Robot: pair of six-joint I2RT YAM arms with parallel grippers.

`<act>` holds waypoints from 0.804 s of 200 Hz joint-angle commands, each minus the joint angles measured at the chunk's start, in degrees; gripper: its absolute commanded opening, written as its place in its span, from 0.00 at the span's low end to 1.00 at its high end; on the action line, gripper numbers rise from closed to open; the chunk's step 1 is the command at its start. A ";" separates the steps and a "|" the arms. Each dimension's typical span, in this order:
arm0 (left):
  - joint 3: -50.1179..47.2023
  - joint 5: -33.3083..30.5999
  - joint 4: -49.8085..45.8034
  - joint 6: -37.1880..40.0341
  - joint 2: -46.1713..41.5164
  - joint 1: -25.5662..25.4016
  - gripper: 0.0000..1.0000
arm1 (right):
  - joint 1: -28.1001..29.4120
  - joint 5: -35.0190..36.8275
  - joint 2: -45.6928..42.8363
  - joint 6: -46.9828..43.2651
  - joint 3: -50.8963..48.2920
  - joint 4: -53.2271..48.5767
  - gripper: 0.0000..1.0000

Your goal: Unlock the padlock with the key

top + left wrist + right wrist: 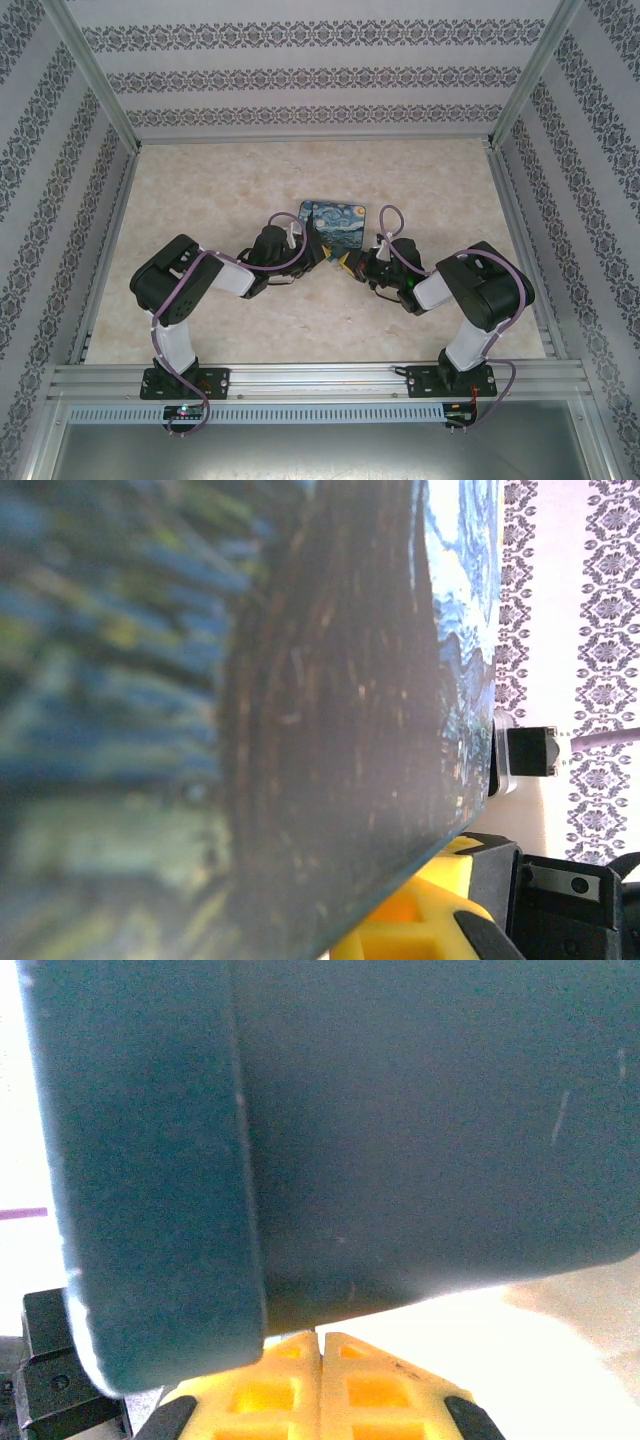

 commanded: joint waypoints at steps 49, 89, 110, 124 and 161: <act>0.62 2.15 9.67 -7.80 3.19 -0.30 0.00 | 1.22 0.43 -1.22 0.58 1.78 3.60 0.00; 0.64 1.93 5.15 -4.71 1.33 -0.30 0.00 | 0.85 0.35 -1.79 0.41 2.23 2.86 0.00; 0.95 1.27 1.53 -2.64 0.08 -0.30 0.00 | 0.40 -0.09 -1.95 -0.11 1.73 1.60 0.00; 1.20 0.66 -1.38 -1.12 -0.69 -0.30 0.00 | -0.01 -0.17 -2.14 -0.62 0.52 1.01 0.00; 2.23 0.21 -5.27 0.89 -1.61 -0.30 0.00 | -1.09 -0.06 -2.41 -2.05 -3.67 -0.35 0.00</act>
